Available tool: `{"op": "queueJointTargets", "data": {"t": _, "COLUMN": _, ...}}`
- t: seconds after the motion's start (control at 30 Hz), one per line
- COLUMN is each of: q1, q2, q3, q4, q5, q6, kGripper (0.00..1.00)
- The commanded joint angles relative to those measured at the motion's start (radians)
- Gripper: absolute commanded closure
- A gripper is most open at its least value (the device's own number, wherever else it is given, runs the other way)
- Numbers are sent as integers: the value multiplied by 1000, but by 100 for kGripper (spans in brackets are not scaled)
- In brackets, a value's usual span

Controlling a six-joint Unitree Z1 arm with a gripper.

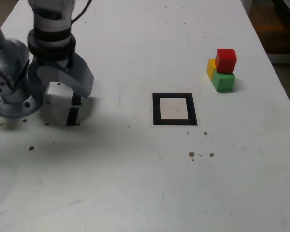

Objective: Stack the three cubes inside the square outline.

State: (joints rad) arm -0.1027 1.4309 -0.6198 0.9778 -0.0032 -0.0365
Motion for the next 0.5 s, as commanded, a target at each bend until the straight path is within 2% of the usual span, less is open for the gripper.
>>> {"op": "queueJointTargets", "data": {"t": 0.0, "q1": 0, "q2": -1, "q3": 0, "q4": 2, "q5": 1, "q6": 0, "kGripper": 0}}
{"op": "queueJointTargets", "data": {"t": 0.47, "q1": 0, "q2": -30, "q3": -9, "q4": 10, "q5": -1, "q6": -8, "kGripper": 0}}
